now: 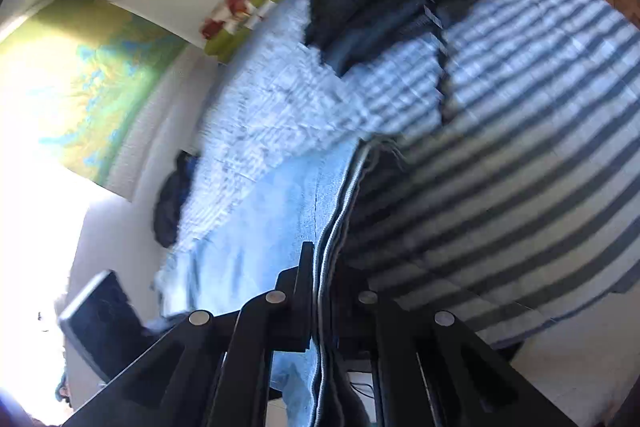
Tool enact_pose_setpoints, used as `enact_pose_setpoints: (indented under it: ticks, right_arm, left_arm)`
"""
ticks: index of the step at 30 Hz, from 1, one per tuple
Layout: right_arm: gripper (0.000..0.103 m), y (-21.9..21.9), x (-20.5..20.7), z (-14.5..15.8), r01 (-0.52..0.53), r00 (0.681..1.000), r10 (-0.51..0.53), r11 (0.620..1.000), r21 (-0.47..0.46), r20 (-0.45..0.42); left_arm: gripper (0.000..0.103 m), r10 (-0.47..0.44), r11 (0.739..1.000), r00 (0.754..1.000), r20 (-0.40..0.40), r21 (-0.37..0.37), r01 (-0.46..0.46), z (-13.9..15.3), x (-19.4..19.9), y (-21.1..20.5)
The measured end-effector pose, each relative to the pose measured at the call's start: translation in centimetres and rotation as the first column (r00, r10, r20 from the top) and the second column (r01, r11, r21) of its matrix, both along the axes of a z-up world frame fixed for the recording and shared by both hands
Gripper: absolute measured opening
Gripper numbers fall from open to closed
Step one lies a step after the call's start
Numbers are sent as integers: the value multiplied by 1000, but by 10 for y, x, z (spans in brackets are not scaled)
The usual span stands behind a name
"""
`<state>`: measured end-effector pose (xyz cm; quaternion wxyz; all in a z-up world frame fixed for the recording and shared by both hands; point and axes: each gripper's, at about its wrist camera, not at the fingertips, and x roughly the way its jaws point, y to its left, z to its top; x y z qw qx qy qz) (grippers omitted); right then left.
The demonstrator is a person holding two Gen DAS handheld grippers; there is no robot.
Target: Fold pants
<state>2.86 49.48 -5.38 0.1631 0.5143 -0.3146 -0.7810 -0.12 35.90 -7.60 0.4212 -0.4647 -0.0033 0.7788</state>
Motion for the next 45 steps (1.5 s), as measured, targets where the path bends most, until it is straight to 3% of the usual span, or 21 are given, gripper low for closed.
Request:
enact_pose_setpoints:
  ticks: [2, 3, 8, 11, 16, 20, 22, 23, 26, 27, 29, 32, 35, 39, 42, 45]
  right_arm:
    - [6, 12, -7, -41, 67, 983, -65, 998, -2, 174]
    - [5, 17, -6, -50, 92, 978, -82, 995, -45, 194]
    - [5, 11, -3, -32, 110, 983, -107, 994, -11, 152]
    - [5, 7, -1, -4, 136, 986, -131, 990, -47, 106]
    - [5, -19, -3, 59, 89, 994, -94, 991, -98, -48]
    - [6, -60, -12, 99, 33, 992, -46, 993, -115, -114]
    - [6, -81, -11, 117, -6, 990, -12, 992, -125, -144]
    - [6, -94, -11, 127, -29, 987, 9, 992, -120, -161]
    - [6, -146, -16, 156, -114, 975, 91, 988, -103, -205]
    - [6, -166, -18, 165, -148, 969, 125, 985, -93, -214]
    - [6, -213, -21, 181, -213, 955, 193, 975, -68, -226]
    - [6, -293, -21, 200, -326, 917, 314, 945, -9, -248]
    - [6, -380, -16, 203, -414, 874, 420, 907, 79, -243]
    - [5, -498, -6, 176, -498, 826, 529, 847, 188, -195]
    - [6, -584, 6, 135, -542, 788, 598, 787, 294, -148]
    - [6, -666, 20, 77, -608, 748, 661, 716, 342, -55]
  left_arm:
    - [46, 47, 998, 998, 40, -40, -46, -10, -13, -10]
    - [46, 68, 996, 996, 63, -54, -65, -15, -19, -13]
    - [46, 130, 990, 989, 76, -72, -125, -19, -33, -36]
    - [46, 188, 980, 980, 71, -83, -182, -15, -42, -63]
    - [48, 366, 930, 927, 77, -36, -365, 2, -39, -163]
    - [53, 540, 841, 837, 85, -20, -540, 6, -21, -263]
    - [54, 605, 796, 788, 118, -41, -605, -8, -11, -306]
    - [54, 617, 786, 773, 145, -63, -615, -20, -5, -323]
    - [50, 592, 805, 767, 248, -133, -579, -64, 5, -349]
    - [50, 594, 803, 774, 221, -94, -589, -64, 12, -355]
    - [50, 595, 803, 777, 206, -107, -586, -54, 20, -365]
    - [56, 638, 769, 765, 88, -29, -639, -22, 39, -401]
    - [57, 734, 679, 679, 10, 1, -734, 1, 55, -463]
    - [57, 858, 511, 513, -2, 93, -854, 7, 78, -561]
    - [57, 915, 391, 400, 49, 131, -911, -5, 95, -628]
    - [57, 949, 292, 305, 85, 139, -946, -16, 112, -682]
